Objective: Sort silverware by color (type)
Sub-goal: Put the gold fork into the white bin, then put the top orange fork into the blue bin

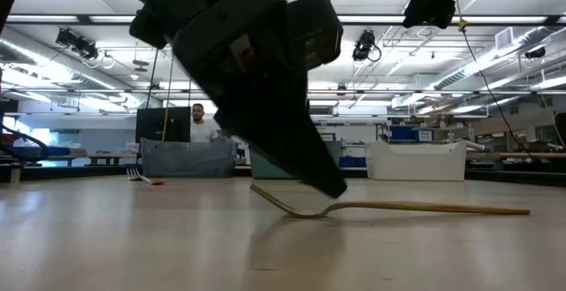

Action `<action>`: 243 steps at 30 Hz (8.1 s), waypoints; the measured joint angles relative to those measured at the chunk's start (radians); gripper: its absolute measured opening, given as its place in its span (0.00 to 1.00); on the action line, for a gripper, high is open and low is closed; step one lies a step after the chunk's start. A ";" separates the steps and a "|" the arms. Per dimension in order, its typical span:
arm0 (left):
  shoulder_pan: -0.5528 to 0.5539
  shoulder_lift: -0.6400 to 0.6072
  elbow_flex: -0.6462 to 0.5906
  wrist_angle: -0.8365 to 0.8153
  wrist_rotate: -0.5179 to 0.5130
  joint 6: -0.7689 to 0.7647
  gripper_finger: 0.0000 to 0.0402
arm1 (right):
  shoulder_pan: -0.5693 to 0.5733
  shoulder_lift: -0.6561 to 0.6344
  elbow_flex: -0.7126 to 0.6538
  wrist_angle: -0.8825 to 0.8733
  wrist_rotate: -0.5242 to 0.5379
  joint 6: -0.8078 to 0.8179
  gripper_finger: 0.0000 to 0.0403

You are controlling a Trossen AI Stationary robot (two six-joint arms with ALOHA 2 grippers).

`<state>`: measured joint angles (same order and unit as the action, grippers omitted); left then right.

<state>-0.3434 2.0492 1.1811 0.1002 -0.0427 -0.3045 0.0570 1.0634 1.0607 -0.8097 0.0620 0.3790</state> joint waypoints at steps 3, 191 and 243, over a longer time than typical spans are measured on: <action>-0.007 0.013 0.000 0.024 -0.003 0.000 0.19 | 0.000 0.000 0.000 -0.004 0.000 0.000 0.25; 0.860 -0.570 -0.001 -1.011 0.076 0.105 0.23 | -0.674 0.213 0.000 0.093 0.097 -0.321 0.25; 0.743 -0.480 -0.378 -0.860 -0.140 -1.387 0.16 | -0.453 0.211 0.000 -0.018 0.045 -0.243 0.25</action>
<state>0.3992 1.5693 0.8028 -0.7602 -0.1830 -1.6918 -0.3963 1.2747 1.0603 -0.8280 0.1065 0.1364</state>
